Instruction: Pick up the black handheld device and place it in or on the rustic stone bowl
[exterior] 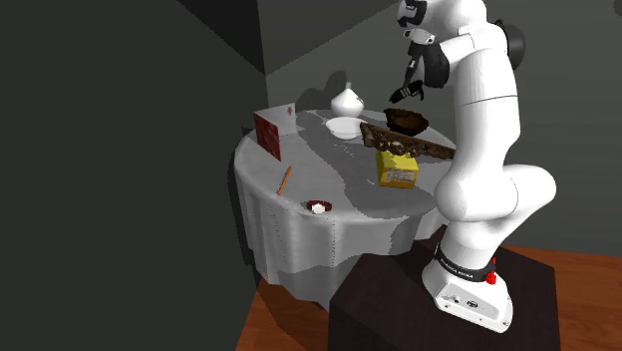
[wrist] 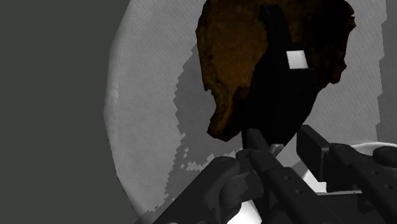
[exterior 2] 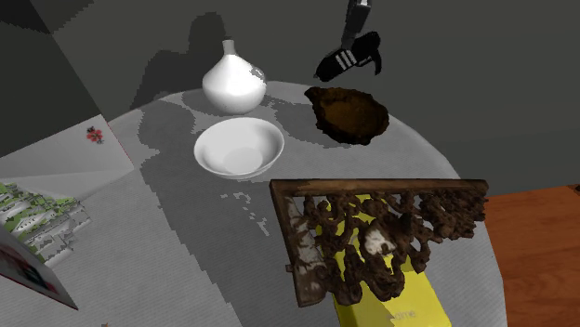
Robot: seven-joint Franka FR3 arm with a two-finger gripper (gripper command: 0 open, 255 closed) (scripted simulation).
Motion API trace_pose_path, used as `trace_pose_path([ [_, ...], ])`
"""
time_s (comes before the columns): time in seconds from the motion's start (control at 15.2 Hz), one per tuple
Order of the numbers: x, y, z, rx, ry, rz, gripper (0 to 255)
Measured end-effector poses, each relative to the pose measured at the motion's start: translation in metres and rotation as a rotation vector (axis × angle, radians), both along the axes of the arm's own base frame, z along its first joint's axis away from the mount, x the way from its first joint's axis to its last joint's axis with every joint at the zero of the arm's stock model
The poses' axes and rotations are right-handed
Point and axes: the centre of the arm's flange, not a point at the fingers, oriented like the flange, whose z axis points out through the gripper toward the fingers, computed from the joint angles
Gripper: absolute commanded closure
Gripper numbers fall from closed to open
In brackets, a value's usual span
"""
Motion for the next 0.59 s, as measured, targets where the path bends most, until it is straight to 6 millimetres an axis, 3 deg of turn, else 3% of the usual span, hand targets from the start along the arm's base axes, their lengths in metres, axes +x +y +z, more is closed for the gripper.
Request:
trace_pose_path([
  [0.59,0.000,-0.001,-0.047,0.000,0.000,0.000,255],
])
